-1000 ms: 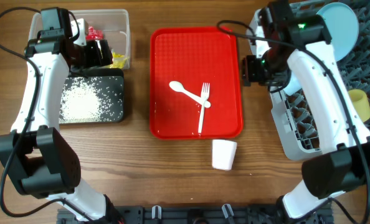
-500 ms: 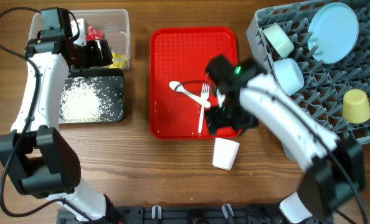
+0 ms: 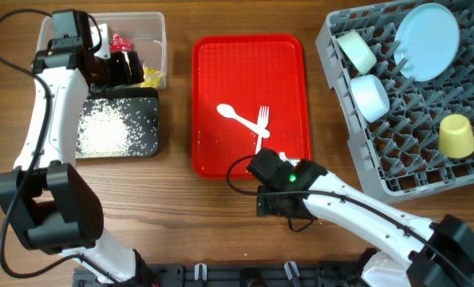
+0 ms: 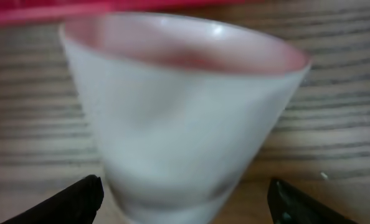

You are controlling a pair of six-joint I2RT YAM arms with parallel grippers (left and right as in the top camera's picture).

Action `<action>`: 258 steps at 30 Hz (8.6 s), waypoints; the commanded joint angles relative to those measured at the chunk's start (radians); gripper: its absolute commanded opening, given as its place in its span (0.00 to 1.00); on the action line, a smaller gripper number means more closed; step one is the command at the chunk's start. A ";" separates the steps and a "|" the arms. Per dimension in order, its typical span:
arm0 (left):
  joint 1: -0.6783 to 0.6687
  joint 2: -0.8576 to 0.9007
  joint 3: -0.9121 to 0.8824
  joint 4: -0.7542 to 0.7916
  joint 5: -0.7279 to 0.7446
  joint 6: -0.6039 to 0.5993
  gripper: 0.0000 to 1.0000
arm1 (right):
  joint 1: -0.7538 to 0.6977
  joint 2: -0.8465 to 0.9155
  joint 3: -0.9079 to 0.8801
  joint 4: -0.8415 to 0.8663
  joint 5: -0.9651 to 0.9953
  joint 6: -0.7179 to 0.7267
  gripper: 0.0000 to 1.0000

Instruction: Sort waste into correct bins and load items into the dishwasher rack

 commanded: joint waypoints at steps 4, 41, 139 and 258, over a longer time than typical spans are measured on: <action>0.003 -0.011 0.006 0.002 0.001 -0.005 1.00 | 0.003 0.008 -0.076 0.148 0.049 0.048 0.87; 0.003 -0.011 0.006 0.002 0.001 -0.005 1.00 | -0.553 -0.114 0.530 -0.417 -0.140 -0.513 0.66; 0.003 -0.011 0.006 0.002 0.001 -0.005 1.00 | -0.316 0.182 0.481 0.064 -0.025 -0.311 0.91; 0.003 -0.011 0.006 0.002 0.001 -0.005 1.00 | -0.665 -0.141 0.564 -0.643 0.155 -0.435 0.05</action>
